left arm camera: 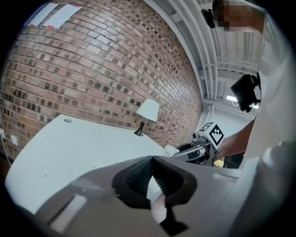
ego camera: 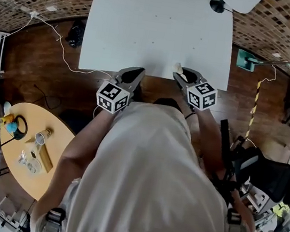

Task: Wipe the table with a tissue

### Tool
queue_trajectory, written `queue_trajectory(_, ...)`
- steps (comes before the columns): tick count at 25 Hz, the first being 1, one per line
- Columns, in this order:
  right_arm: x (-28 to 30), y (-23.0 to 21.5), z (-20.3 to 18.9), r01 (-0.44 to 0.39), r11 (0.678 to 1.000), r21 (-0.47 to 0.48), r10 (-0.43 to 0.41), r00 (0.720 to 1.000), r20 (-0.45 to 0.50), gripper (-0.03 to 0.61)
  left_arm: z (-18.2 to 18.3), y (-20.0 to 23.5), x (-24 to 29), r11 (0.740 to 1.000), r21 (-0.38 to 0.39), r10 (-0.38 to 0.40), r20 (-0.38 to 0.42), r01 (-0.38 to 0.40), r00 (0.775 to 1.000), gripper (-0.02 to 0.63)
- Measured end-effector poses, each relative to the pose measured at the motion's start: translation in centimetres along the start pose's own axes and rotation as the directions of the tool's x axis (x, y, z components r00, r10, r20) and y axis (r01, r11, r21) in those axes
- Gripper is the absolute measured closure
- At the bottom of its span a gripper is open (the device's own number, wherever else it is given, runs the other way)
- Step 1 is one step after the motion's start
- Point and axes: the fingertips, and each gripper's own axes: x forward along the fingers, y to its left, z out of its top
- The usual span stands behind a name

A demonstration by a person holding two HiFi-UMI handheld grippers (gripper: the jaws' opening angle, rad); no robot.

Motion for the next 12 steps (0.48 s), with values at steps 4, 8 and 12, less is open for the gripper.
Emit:
queue_trajectory(4,0.1,-3.0,0.0,0.112,0.994,0.000,-0.112,0.994,-0.009,0.454,-0.2,1.8,0.1,1.000,-0.019,-0.014,-0.027,0.013,1.000,0.609)
queue_trajectory(8,-0.3,-6.7,-1.5,0.211,0.977,0.022,-0.209,0.975,-0.078,0.454,0.1,2.7,1.1,0.999,-0.025,-0.022,-0.048,0.021,0.999,0.609)
queue_trajectory(12,-0.9,-10.8,-3.0,0.271,0.963,0.015,-0.264,0.949,-0.174,0.454,0.6,2.7,3.0,0.999,-0.040,-0.023,-0.055,0.021,0.998,0.609)
